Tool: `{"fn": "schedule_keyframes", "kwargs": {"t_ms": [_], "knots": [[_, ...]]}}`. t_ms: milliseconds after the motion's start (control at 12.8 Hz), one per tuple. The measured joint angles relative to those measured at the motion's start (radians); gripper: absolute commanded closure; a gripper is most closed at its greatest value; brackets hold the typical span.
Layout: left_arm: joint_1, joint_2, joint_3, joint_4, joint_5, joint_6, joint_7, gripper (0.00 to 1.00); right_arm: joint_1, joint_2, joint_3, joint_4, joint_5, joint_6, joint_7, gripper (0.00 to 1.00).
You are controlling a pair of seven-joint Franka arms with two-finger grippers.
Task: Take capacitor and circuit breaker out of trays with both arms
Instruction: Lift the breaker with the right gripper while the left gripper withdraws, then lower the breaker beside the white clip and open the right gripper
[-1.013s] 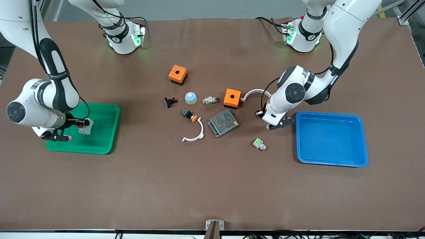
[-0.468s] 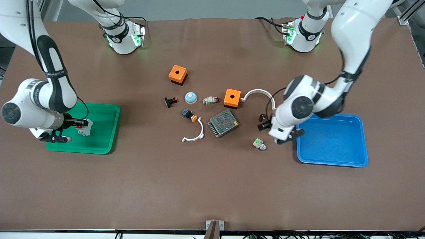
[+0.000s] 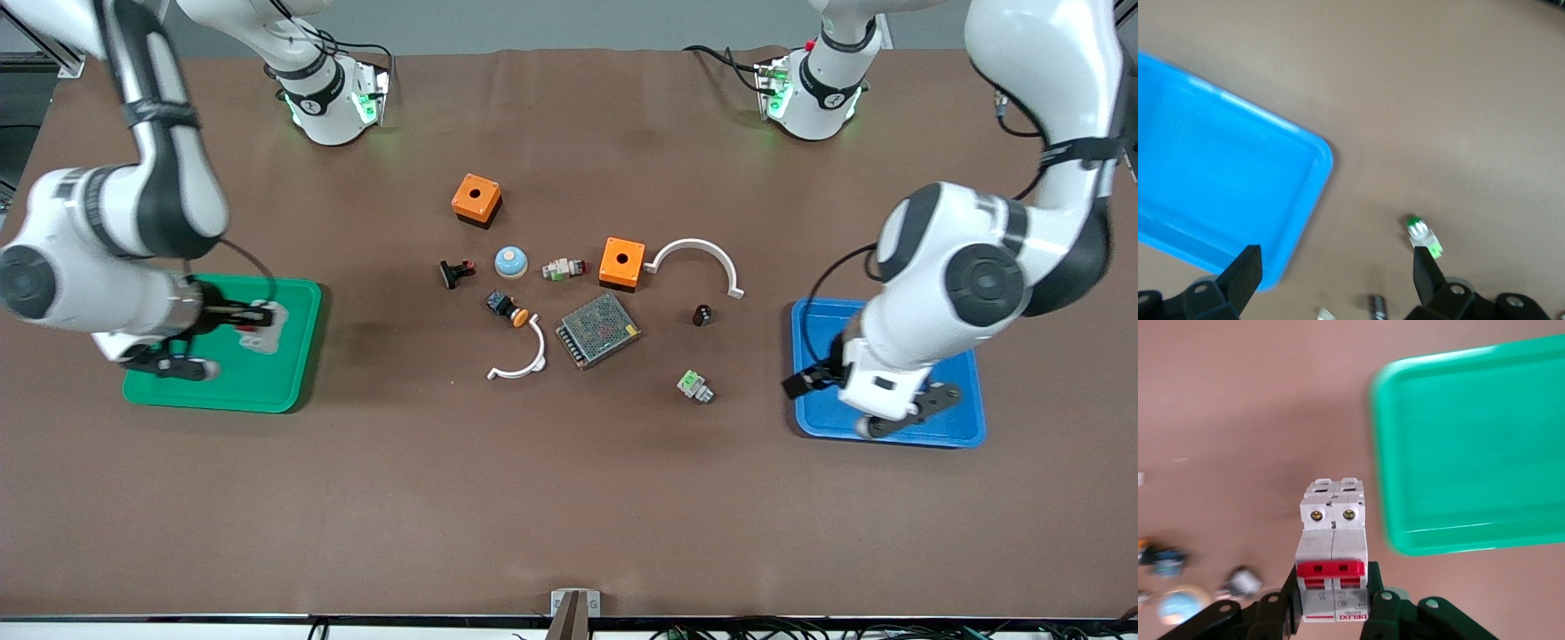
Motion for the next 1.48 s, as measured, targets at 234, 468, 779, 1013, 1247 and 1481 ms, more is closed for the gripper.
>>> {"fn": "schedule_keyframes", "kwargs": {"t_ms": [234,468,779,1013,1247,1481], "knots": [[0.052,-0.074,0.049,0.022,0.0,-0.053,0.128,0.0,0.151,0.024,0.002,-0.002,0.06,0.101,0.133,0.91],[0.12,-0.119,0.037,0.09,-0.005,-0.212,0.259,0.0,0.241,0.094,0.002,-0.006,0.079,0.239,0.228,0.91],[0.0,-0.227,0.167,0.105,-0.08,-0.315,0.366,0.0,0.322,0.217,0.001,-0.005,0.085,0.382,0.313,0.9],[-0.092,-0.316,0.366,0.049,-0.177,-0.386,0.498,0.0,0.331,0.242,0.0,-0.004,0.087,0.419,0.313,0.89],[-0.088,-0.369,0.392,0.006,-0.194,-0.392,0.516,0.0,0.352,0.265,0.0,-0.004,0.087,0.451,0.313,0.89],[-0.097,-0.394,0.376,-0.001,-0.194,-0.4,0.517,0.0,0.366,0.284,0.0,-0.004,0.088,0.453,0.313,0.89]]}}
